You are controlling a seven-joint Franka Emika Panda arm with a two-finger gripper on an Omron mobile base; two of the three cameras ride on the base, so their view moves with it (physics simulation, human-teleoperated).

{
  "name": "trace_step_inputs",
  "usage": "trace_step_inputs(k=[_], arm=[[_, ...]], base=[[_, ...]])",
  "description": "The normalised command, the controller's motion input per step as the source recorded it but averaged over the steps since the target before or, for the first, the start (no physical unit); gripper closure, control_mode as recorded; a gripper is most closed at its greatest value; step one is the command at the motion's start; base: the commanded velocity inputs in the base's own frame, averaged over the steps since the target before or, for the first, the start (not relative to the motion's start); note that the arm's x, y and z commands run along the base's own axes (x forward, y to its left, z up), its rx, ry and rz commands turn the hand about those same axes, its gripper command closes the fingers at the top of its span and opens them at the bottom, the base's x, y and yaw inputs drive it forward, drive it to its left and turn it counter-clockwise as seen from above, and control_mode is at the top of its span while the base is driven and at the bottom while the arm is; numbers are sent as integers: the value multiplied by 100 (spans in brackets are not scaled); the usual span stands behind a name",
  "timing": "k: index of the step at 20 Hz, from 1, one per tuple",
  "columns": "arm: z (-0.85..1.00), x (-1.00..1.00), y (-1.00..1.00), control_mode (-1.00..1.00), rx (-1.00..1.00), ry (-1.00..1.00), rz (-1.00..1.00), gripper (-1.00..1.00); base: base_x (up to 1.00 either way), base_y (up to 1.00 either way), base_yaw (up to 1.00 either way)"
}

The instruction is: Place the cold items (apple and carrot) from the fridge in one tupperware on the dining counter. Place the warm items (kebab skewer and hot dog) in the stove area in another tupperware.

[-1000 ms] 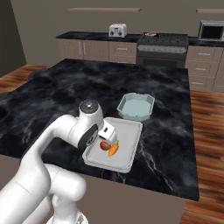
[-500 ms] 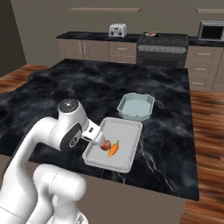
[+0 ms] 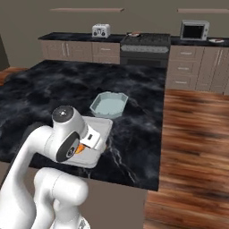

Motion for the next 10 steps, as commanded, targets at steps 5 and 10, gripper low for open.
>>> trace_step_inputs(k=[5,10], arm=[[0,0,0,100,0,0,0,-100],[0,0,0,100,0,0,0,-100]], base=[[-19,-100,-21],[-18,-100,-21]])
